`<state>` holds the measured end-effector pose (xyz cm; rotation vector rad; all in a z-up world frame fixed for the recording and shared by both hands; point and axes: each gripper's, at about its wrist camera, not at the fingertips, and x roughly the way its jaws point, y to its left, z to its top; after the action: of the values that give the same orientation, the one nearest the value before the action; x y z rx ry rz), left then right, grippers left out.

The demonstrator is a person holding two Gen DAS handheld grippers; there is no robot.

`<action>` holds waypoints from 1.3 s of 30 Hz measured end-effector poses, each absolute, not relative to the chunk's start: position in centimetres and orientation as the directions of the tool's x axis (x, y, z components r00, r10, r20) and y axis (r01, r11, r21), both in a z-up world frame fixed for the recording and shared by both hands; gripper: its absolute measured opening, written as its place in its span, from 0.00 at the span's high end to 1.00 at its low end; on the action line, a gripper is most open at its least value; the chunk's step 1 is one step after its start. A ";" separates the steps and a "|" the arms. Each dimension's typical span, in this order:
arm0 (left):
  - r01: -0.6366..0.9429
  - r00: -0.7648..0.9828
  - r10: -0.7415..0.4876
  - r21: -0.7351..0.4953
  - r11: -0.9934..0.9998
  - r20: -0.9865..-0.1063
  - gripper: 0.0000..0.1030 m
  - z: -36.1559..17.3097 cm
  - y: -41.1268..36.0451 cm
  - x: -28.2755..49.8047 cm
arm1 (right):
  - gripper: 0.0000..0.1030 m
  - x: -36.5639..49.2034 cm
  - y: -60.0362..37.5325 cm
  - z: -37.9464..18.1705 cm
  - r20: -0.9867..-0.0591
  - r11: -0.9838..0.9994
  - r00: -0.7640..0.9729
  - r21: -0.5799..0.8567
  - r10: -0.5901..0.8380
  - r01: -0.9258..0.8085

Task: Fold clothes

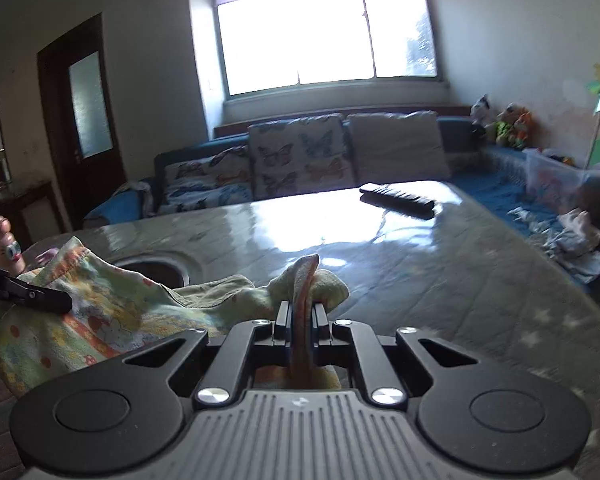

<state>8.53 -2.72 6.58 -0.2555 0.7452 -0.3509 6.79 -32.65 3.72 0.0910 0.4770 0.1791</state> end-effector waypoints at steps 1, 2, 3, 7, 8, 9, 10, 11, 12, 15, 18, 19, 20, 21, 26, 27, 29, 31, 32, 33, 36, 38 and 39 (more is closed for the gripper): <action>0.240 0.678 -0.410 -0.344 0.908 -0.610 0.91 6.8 -3.6 9.1 | 0.92 6.9 -33.3 4.1 -0.441 0.984 0.881 0.119 0.171 -0.132; 0.254 0.675 -0.419 -0.341 0.905 -0.608 0.91 7.0 -4.5 9.7 | 0.92 7.0 -33.9 4.4 -0.434 0.987 0.888 0.110 0.151 -0.114; 0.272 0.671 -0.429 -0.338 0.901 -0.604 0.91 7.2 -5.3 10.3 | 0.92 7.1 -34.4 4.7 -0.428 0.990 0.894 0.102 0.135 -0.101; 0.325 0.657 -0.453 -0.315 0.891 -0.603 0.91 7.5 -8.2 12.5 | 0.92 7.7 -36.4 6.0 -0.405 0.997 0.912 0.067 0.069 -0.046; 0.334 0.651 -0.457 -0.311 0.890 -0.606 0.91 7.5 -8.8 13.0 | 0.92 7.9 -36.9 6.3 -0.398 0.998 0.916 0.056 0.051 -0.032; 0.344 0.646 -0.462 -0.308 0.887 -0.608 0.91 7.5 -9.3 13.6 | 0.92 8.2 -37.4 6.6 -0.392 0.999 0.919 0.046 0.034 -0.018; 0.350 0.643 -0.463 -0.304 0.886 -0.610 0.91 7.5 -9.8 14.0 | 0.92 8.5 -37.8 6.8 -0.387 0.999 0.922 0.038 0.021 -0.007; 0.356 0.639 -0.465 -0.299 0.885 -0.613 0.91 7.5 -10.4 14.4 | 0.92 8.8 -38.1 6.9 -0.384 1.000 0.923 0.031 0.010 0.002; 0.363 0.636 -0.466 -0.295 0.884 -0.615 0.91 7.5 -10.9 14.8 | 0.92 9.1 -38.4 7.0 -0.381 1.000 0.925 0.027 0.000 0.011; 0.373 0.631 -0.461 -0.277 0.886 -0.624 0.91 7.3 -12.3 15.8 | 0.92 9.9 -39.0 7.0 -0.378 0.999 0.926 0.017 -0.023 0.031; 0.380 0.628 -0.452 -0.258 0.889 -0.633 0.91 7.1 -13.5 16.7 | 0.92 10.5 -39.3 6.8 -0.378 0.999 0.925 0.012 -0.036 0.044; 0.382 0.628 -0.449 -0.251 0.890 -0.636 0.91 7.0 -13.8 17.0 | 0.92 10.6 -39.4 6.6 -0.378 0.999 0.925 0.011 -0.040 0.047; 0.384 0.627 -0.446 -0.245 0.890 -0.639 0.91 6.9 -14.1 17.3 | 0.92 10.5 -39.5 6.5 -0.380 0.999 0.924 0.012 -0.045 0.053; 0.386 0.625 -0.444 -0.241 0.891 -0.642 0.91 6.8 -14.3 17.5 | 0.92 10.5 -39.6 6.3 -0.382 0.998 0.923 0.013 -0.049 0.059; 0.385 0.606 -0.437 -0.235 0.892 -0.665 0.91 5.6 -15.0 18.3 | 0.92 10.6 -40.1 5.1 -0.407 0.997 0.911 0.015 -0.066 0.079; 0.385 0.602 -0.435 -0.234 0.893 -0.670 0.91 5.4 -15.2 18.6 | 0.92 10.6 -40.2 4.9 -0.413 0.996 0.908 0.015 -0.068 0.082; 0.384 0.593 -0.431 -0.231 0.894 -0.680 0.91 4.9 -15.4 18.9 | 0.92 10.8 -40.3 4.4 -0.425 0.996 0.902 0.019 -0.071 0.087; 0.384 0.585 -0.427 -0.228 0.895 -0.690 0.91 4.5 -15.6 19.0 | 0.92 11.0 -40.4 4.0 -0.437 0.996 0.897 0.022 -0.073 0.092; 0.383 0.581 -0.425 -0.227 0.895 -0.694 0.91 4.2 -15.7 19.1 | 0.92 11.1 -40.5 3.8 -0.443 0.995 0.894 0.024 -0.074 0.094; 0.382 0.578 -0.423 -0.227 0.896 -0.698 0.91 4.0 -15.7 19.2 | 0.92 11.2 -40.5 3.5 -0.449 0.995 0.891 0.026 -0.075 0.097; 0.377 0.570 -0.413 -0.220 0.900 -0.711 0.91 3.4 -15.8 19.4 | 0.92 11.6 -40.7 2.7 -0.471 0.994 0.879 0.031 -0.080 0.107; 0.369 0.565 -0.402 -0.215 0.904 -0.721 0.91 3.0 -15.8 19.6 | 0.92 11.8 -40.8 2.3 -0.486 0.993 0.870 0.031 -0.084 0.113; 0.366 0.562 -0.398 -0.214 0.906 -0.725 0.91 2.8 -15.8 19.7 | 0.92 11.9 -40.9 2.1 -0.493 0.993 0.866 0.031 -0.086 0.116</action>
<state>19.67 -15.80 2.80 -0.0405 0.8638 -0.4502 11.91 -40.85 2.10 0.0606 0.5131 -0.1061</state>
